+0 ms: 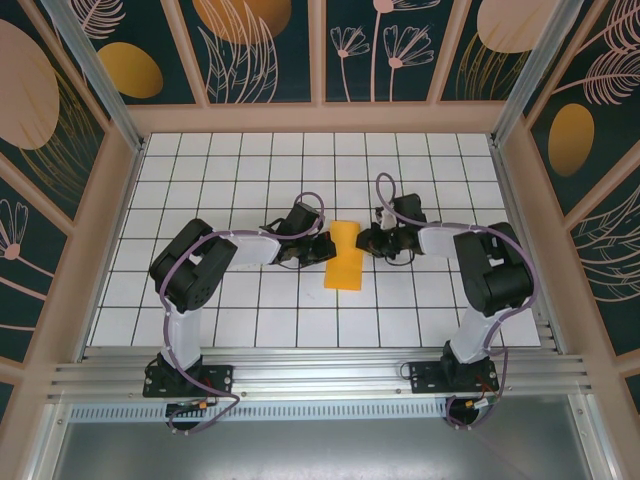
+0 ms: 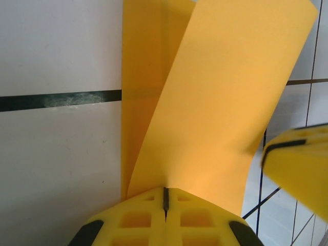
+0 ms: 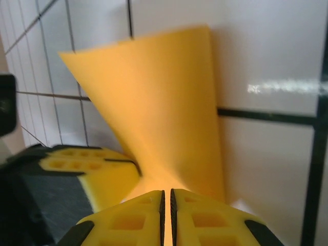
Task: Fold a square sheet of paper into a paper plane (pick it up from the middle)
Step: Fold the square sheet of paper in half at the center of the table.
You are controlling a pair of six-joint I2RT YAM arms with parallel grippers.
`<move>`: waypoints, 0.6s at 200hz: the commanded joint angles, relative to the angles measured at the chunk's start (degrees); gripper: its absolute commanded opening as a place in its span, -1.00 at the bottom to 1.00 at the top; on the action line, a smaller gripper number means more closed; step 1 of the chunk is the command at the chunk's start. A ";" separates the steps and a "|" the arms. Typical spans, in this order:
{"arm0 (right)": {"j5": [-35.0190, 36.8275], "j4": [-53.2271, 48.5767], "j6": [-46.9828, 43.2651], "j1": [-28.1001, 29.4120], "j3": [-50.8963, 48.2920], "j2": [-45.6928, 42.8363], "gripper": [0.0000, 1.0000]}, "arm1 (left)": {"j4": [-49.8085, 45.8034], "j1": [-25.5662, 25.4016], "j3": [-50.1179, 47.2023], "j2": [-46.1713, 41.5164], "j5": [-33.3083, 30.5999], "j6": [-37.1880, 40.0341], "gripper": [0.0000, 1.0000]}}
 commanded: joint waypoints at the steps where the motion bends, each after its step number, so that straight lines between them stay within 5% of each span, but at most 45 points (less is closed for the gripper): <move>1: 0.48 -0.43 -1.19 -0.63 1.75 2.52 -0.71 | -5.71 -0.35 -1.13 3.32 -2.84 1.59 -1.00; 120: 0.60 -3.33 -1.98 -0.92 7.68 4.78 -0.72 | -5.88 -0.33 -1.50 2.97 -3.11 1.67 -1.00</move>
